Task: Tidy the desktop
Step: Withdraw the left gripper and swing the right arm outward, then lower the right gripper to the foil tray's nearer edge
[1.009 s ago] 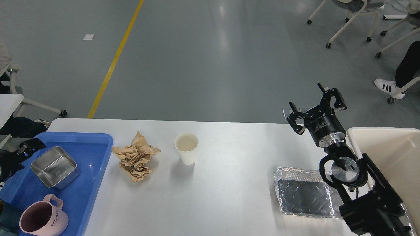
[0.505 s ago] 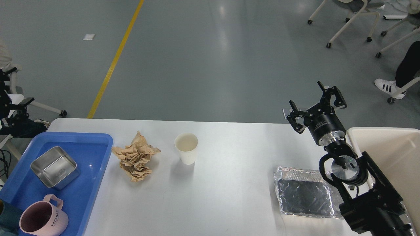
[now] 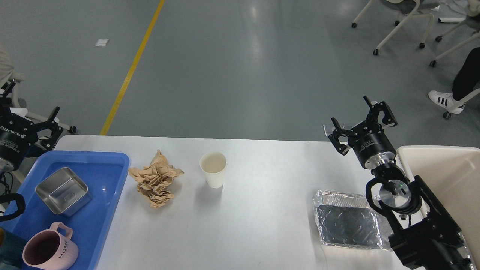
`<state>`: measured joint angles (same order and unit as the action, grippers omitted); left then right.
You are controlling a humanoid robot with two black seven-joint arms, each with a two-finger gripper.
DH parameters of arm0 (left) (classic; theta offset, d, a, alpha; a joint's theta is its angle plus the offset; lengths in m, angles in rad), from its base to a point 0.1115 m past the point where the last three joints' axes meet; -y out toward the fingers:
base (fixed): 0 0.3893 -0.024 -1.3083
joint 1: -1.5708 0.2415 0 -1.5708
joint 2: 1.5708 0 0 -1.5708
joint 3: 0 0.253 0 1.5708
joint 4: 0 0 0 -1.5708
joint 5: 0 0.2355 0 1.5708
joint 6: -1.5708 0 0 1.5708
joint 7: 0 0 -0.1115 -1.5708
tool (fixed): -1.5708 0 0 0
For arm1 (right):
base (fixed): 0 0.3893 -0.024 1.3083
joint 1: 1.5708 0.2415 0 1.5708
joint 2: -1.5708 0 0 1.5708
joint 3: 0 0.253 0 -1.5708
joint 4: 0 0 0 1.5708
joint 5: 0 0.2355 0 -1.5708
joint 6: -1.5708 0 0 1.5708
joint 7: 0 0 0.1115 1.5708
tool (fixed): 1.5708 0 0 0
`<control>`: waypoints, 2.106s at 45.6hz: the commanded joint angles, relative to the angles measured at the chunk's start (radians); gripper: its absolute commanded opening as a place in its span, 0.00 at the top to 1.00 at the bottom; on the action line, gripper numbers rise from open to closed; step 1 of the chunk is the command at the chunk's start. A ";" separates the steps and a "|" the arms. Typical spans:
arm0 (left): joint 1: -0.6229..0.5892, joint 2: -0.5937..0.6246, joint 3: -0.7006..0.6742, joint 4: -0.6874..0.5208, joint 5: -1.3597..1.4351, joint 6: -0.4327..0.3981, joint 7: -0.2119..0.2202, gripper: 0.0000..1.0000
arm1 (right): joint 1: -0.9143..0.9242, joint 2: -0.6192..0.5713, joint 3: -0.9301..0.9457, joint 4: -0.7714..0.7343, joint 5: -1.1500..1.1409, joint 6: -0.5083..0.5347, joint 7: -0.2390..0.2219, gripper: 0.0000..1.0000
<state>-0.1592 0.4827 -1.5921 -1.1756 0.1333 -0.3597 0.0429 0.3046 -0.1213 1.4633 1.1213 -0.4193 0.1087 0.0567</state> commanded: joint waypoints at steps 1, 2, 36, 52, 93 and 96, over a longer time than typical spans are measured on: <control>0.075 -0.055 -0.046 -0.084 0.002 -0.002 0.000 0.03 | 0.004 0.000 0.000 0.000 0.001 -0.003 0.000 0.00; 0.082 -0.061 -0.055 -0.093 0.002 -0.001 -0.001 0.03 | 0.004 0.000 0.000 0.000 0.001 -0.003 0.000 0.00; 0.081 -0.104 0.006 -0.075 0.003 0.116 0.002 0.03 | 0.007 -0.052 -0.017 0.026 -0.163 0.003 0.021 0.00; 0.083 -0.104 0.030 -0.049 0.015 0.030 -0.011 0.03 | 0.044 -0.217 -0.199 0.172 -0.522 -0.124 0.104 0.00; 0.007 -0.133 0.142 0.028 0.017 0.061 -0.005 0.03 | 0.784 -1.201 -1.384 0.373 -0.797 0.264 0.094 0.00; 0.007 -0.133 0.142 0.028 0.017 0.059 -0.005 0.03 | 0.806 -1.244 -1.384 0.399 -0.803 0.289 0.095 0.00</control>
<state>-0.1513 0.3491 -1.4505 -1.1474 0.1492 -0.2994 0.0382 1.0801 -1.2945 0.0764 1.4837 -1.2147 0.3524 0.1505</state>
